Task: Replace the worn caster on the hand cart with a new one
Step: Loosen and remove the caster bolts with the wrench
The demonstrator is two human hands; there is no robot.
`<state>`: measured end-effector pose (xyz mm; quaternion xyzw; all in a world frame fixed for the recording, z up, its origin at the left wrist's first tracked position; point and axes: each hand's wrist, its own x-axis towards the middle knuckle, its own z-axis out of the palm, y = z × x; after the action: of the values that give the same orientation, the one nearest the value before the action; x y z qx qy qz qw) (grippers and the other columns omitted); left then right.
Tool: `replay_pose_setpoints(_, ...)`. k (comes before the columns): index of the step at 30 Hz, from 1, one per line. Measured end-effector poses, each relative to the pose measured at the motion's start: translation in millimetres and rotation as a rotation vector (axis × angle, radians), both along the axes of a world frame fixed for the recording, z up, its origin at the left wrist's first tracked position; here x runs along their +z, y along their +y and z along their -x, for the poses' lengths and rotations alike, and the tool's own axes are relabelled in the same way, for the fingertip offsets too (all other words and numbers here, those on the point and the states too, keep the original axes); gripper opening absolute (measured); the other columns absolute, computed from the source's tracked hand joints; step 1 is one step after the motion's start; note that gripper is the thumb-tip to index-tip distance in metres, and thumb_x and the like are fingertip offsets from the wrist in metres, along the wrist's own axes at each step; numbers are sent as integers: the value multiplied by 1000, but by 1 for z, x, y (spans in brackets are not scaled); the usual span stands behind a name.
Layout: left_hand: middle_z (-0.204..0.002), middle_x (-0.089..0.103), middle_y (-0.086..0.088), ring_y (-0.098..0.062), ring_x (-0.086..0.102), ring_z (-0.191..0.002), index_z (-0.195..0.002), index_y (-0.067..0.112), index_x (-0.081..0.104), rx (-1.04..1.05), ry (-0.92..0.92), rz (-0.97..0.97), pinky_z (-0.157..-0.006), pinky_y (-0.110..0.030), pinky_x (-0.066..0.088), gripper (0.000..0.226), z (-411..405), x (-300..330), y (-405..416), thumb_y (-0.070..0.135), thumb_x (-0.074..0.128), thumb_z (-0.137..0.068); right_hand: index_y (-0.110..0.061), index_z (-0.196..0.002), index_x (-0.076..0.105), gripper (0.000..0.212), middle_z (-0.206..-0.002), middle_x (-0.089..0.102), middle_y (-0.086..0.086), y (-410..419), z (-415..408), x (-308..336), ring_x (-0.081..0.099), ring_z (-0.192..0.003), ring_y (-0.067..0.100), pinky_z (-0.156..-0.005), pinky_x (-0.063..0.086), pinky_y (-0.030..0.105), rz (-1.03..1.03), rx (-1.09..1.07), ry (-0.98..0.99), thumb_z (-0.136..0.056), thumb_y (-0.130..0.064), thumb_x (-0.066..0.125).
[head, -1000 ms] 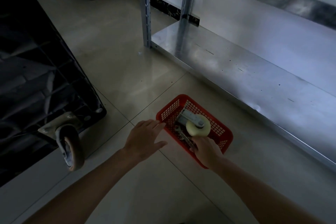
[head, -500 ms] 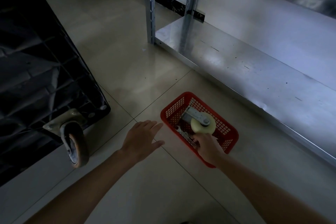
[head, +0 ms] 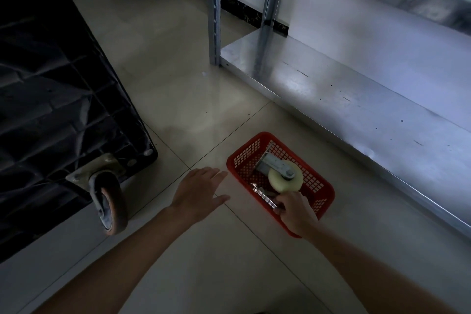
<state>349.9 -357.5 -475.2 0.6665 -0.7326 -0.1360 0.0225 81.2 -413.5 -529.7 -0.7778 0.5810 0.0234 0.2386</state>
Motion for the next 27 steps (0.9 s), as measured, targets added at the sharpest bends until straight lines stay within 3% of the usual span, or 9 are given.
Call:
replay_pose_setpoints(5, -160, 38, 4, -14, 31, -148, -156, 26, 33, -1, -44, 8, -121, -33, 18, 70, -3, 16, -6, 60, 48, -98, -19, -87, 69, 10, -74, 61, -14, -4, 1, 23, 58, -62, -1, -60, 42, 14, 34, 32, -148, -96, -20, 66)
replay_pose_setpoints(7, -161, 36, 5, -14, 30, -148, -156, 27, 32, 4, -65, 30, -121, -33, 17, 69, -6, 32, -11, 62, 46, -98, -19, -92, 68, 9, -76, 64, -9, -15, -4, 45, 60, -59, 5, -55, 46, 16, 67, 49, -231, -98, -24, 63)
replay_pose_setpoints(9, -162, 34, 6, -14, 29, -149, -157, 29, 30, 21, -83, 65, -121, -34, 17, 68, -13, 54, -21, 63, 43, -99, -19, -92, 69, 9, -76, 66, -7, -29, -16, 73, 63, -63, 9, -59, 51, 23, 120, 35, -344, -97, -24, 64)
replay_pose_setpoints(14, -158, 40, 6, -15, 34, -146, -155, 30, 35, 75, -116, 227, -120, -35, 23, 66, -35, 136, -49, 62, 46, -98, -19, -101, 72, 6, -76, 70, -16, -64, -56, 159, 65, -63, -10, -69, 52, 19, 228, -19, -565, -97, -20, 67)
replay_pose_setpoints(19, -155, 45, 6, -17, 38, -144, -152, 29, 40, 133, -133, 378, -119, -37, 27, 64, -53, 227, -63, 60, 50, -97, -20, -95, 69, 9, -77, 73, -10, -90, -89, 241, 65, -58, -3, -60, 50, 19, 284, 55, -677, -98, -12, 65)
replay_pose_setpoints(23, -150, 50, 5, -17, 42, -140, -149, 28, 43, 132, -178, 504, -117, -35, 28, 59, -62, 295, -55, 55, 53, -98, -11, -103, 71, 9, -84, 75, -8, -100, -113, 300, 70, -72, 4, -69, 58, 29, 392, 118, -722, -98, -12, 64)
replay_pose_setpoints(27, -152, 49, 7, -16, 39, -142, -150, 28, 43, 152, -255, 602, -118, -32, 22, 60, -77, 353, -36, 56, 53, -97, -20, -104, 70, 16, -81, 74, -5, -106, -144, 342, 72, -68, 10, -61, 51, 23, 401, 153, -843, -98, -9, 60)
